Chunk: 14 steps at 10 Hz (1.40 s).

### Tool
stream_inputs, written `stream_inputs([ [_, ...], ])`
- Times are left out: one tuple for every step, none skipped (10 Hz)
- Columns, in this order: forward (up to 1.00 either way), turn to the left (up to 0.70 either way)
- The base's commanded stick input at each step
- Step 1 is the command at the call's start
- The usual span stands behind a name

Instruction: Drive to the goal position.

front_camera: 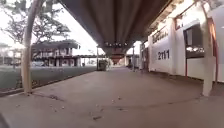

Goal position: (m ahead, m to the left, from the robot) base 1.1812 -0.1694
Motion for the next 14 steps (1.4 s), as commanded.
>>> stream_inputs([
  [0.70, 0.00],
  [0.70, 0.00],
  [0.70, 0.00],
  [0.70, 0.00],
  [0.70, 0.00],
  [0.70, 0.00],
  [0.70, 0.00],
  [0.70, 0.00],
  [0.70, 0.00],
  [0.70, 0.00],
  [0.70, 0.00],
  [0.70, 0.00],
  [0.70, 0.00],
  [0.70, 0.00],
])
